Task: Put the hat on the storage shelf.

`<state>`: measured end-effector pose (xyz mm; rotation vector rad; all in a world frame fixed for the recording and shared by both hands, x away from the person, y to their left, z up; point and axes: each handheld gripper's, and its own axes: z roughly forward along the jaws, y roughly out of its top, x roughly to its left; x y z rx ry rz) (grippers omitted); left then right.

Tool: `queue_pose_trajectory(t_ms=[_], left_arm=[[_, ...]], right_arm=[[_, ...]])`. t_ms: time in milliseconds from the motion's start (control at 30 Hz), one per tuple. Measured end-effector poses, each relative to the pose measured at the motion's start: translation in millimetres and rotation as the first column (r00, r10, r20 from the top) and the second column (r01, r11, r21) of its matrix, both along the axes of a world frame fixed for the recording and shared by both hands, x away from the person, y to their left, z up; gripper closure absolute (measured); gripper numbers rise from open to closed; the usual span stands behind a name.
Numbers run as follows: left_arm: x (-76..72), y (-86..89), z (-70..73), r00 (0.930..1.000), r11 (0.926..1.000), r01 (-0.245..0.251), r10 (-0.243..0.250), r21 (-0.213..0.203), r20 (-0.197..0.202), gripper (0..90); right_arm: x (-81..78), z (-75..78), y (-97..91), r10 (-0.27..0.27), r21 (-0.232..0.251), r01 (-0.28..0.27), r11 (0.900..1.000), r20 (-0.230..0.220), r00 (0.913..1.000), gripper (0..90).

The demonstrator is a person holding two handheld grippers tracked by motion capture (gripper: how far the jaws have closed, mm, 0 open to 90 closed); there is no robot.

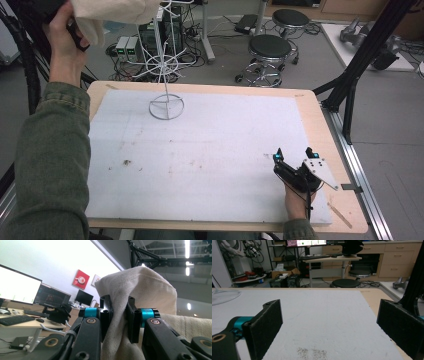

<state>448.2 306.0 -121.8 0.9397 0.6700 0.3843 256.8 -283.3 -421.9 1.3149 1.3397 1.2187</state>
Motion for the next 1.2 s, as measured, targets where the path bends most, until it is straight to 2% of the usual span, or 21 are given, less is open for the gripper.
queue_pose_trajectory(t_ms=[100,167,300,367,400,433,600,633,700,800,833,933,967,1000,1200], left_arm=[[2.6,3.6,-1.2,0.9999,0.9999,-0.014,0.014,-0.009,0.000,77.5],[7.8,9.2,-4.9,0.9984,0.9982,-0.054,0.054,-0.026,-0.016,77.5],[15.4,12.6,-12.7,0.9962,0.9960,-0.078,0.077,-0.043,-0.041,77.5],[20.2,15.9,-20.4,0.9956,0.9933,-0.085,0.081,-0.078,-0.047,77.5],[20.2,15.9,-20.4,0.9956,0.9933,-0.085,0.081,-0.078,-0.047,77.4],[22.6,19.2,-27.3,0.9959,0.9897,-0.080,0.075,-0.118,-0.051,77.3],[24.6,26.2,-41.5,0.9934,0.9858,-0.095,0.085,-0.138,-0.077,77.2],[25.2,29.9,-50.3,0.9936,0.9815,-0.092,0.079,-0.168,-0.080,77.1],[26.7,34.1,-59.0,0.9932,0.9769,-0.092,0.076,-0.193,-0.088,77.1],[27.8,39.4,-71.7,0.9917,0.9725,-0.101,0.082,-0.210,-0.099,77.0],[27.8,39.4,-71.7,0.9917,0.9725,-0.101,0.082,-0.210,-0.099,76.9],[28.2,44.7,-89.8,0.9913,0.9667,-0.102,0.079,-0.235,-0.106,76.8],[28.2,44.7,-89.8,0.9913,0.9667,-0.102,0.079,-0.235,-0.106,76.8],[28.5,45.6,-98.4,0.9904,0.9633,-0.100,0.072,-0.249,-0.118,76.8],[30.3,43.5,-115.6,0.9884,0.9621,-0.090,0.054,-0.258,-0.142,76.7]], right_arm=[[-0.1,-0.3,-0.1,0.000,-0.002,0.000,1.0000,-0.001,1.0000,5.4],[-0.5,-1.1,-0.3,0.003,-0.014,-0.003,0.9999,-0.003,1.0000,5.4],[-0.2,-2.1,1.4,0.009,-0.045,-0.010,0.9990,-0.007,0.9999,5.4],[-0.4,-2.8,2.9,0.017,-0.057,-0.018,0.9982,-0.011,0.9998,5.4],[-0.4,-2.8,2.9,0.017,-0.057,-0.018,0.9982,-0.011,0.9998,5.4],[-1.2,-3.2,3.9,0.023,-0.082,-0.024,0.9963,-0.011,0.9997,5.4],[-2.3,-2.7,4.5,0.021,-0.079,-0.022,0.9967,-0.010,0.9997,5.4],[-1.9,-2.6,3.1,0.019,-0.083,-0.020,0.9963,-0.007,0.9998,5.4],[-2.1,-2.4,2.1,0.016,-0.078,-0.016,0.9968,-0.006,0.9999,5.4],[-2.6,-1.7,1.6,0.013,-0.074,-0.013,0.9972,-0.002,0.9999,5.4],[-2.7,-1.7,1.6,0.013,-0.073,-0.013,0.9972,-0.003,0.9999,5.4],[-2.1,-2.1,2.1,0.014,-0.070,-0.015,0.9975,-0.006,0.9999,5.4],[-2.1,-2.1,2.1,0.014,-0.070,-0.015,0.9975,-0.006,0.9999,5.4],[-1.7,-2.2,1.9,0.019,-0.083,-0.019,0.9964,-0.003,0.9998,5.4],[-2.2,-1.0,4.3,0.024,-0.079,-0.024,0.9966,0.000,0.9997,5.4]])
